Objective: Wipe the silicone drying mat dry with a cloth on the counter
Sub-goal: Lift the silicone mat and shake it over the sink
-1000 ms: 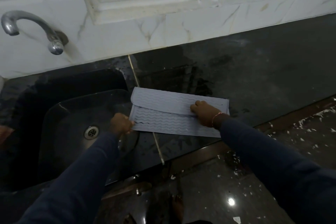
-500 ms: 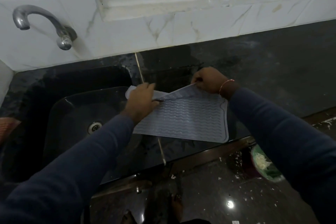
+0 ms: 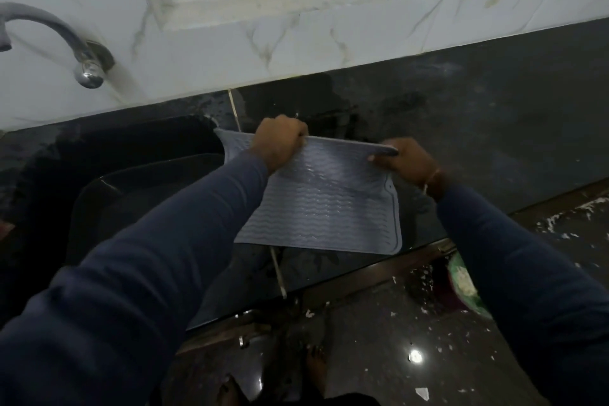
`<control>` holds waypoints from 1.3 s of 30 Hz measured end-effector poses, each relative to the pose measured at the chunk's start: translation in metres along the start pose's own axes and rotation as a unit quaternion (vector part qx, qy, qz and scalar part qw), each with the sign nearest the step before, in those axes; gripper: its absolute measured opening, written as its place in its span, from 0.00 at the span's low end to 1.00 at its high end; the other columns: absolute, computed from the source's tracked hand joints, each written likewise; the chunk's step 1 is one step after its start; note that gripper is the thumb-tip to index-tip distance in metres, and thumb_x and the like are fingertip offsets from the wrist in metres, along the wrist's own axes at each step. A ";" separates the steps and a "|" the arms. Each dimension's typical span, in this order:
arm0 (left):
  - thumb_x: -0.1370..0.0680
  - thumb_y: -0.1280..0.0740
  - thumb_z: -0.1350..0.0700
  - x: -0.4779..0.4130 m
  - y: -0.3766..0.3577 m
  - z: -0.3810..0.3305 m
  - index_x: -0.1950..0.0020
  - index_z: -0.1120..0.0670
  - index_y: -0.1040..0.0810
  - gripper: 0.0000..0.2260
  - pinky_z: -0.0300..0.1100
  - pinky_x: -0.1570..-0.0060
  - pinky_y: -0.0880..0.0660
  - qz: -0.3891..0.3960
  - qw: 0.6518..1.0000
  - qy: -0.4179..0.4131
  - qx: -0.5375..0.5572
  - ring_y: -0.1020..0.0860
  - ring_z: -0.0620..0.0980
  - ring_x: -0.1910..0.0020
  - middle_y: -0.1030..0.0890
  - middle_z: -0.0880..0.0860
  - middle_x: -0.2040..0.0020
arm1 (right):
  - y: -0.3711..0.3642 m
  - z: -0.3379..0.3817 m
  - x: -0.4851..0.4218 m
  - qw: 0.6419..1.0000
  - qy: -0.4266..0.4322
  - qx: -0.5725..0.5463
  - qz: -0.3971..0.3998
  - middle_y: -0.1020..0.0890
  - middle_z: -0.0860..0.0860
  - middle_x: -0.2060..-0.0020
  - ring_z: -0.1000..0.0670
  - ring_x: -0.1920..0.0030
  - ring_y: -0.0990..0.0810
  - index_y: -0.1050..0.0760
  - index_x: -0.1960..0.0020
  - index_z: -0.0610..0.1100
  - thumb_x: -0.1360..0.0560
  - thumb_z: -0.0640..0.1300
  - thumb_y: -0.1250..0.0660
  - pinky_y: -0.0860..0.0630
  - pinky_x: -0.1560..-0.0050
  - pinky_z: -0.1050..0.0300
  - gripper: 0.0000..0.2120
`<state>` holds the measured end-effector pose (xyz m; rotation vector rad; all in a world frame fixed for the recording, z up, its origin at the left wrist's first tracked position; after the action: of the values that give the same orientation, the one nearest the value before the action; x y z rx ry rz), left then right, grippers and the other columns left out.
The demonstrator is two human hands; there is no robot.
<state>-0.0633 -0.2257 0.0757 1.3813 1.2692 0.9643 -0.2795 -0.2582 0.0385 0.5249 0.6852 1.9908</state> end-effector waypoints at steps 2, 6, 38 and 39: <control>0.21 0.37 0.51 0.005 -0.002 0.015 0.44 0.53 0.20 0.10 0.50 0.45 0.28 -0.014 0.999 0.023 0.037 0.23 0.58 0.45 0.19 0.56 0.46 | -0.002 -0.024 0.006 0.993 -0.039 -0.071 -0.082 0.17 0.44 0.59 0.49 0.59 0.20 0.19 0.54 0.38 0.24 0.42 0.30 0.23 0.58 0.55 0.07; 0.20 0.38 0.47 0.070 -0.023 0.121 0.33 0.56 0.28 0.19 0.55 0.38 0.30 -0.080 0.944 0.273 0.168 0.27 0.57 0.39 0.25 0.56 0.38 | 0.003 -0.030 -0.002 0.978 -0.082 -0.091 -0.167 0.17 0.45 0.56 0.47 0.55 0.19 0.20 0.51 0.41 0.22 0.46 0.32 0.23 0.53 0.53 0.08; 0.26 0.28 0.53 0.097 0.139 0.151 0.22 0.57 0.48 0.40 0.50 0.32 0.36 -0.114 0.985 0.076 0.100 0.35 0.59 0.29 0.37 0.61 0.26 | -0.062 0.294 -0.084 0.976 0.145 0.151 -0.061 0.28 0.48 0.69 0.54 0.68 0.32 0.26 0.61 0.40 0.21 0.45 0.35 0.37 0.71 0.67 0.12; 0.26 0.28 0.53 0.088 0.161 0.135 0.21 0.57 0.50 0.42 0.50 0.31 0.36 -0.129 0.988 0.033 0.075 0.36 0.59 0.28 0.40 0.61 0.24 | -0.066 0.303 -0.081 0.976 0.150 0.145 -0.055 0.27 0.48 0.69 0.56 0.69 0.33 0.25 0.60 0.40 0.21 0.46 0.35 0.37 0.71 0.70 0.11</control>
<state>0.1123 -0.1532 0.2014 1.2673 1.5538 0.7527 -0.0149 -0.2257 0.2164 0.3474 1.1793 1.8943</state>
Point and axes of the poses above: each hand's wrist, its own x-axis away from the middle knuckle, its own y-axis out of the back of the hand, z = x × y, the point moved 10 cm from there along -x, towards the middle knuckle
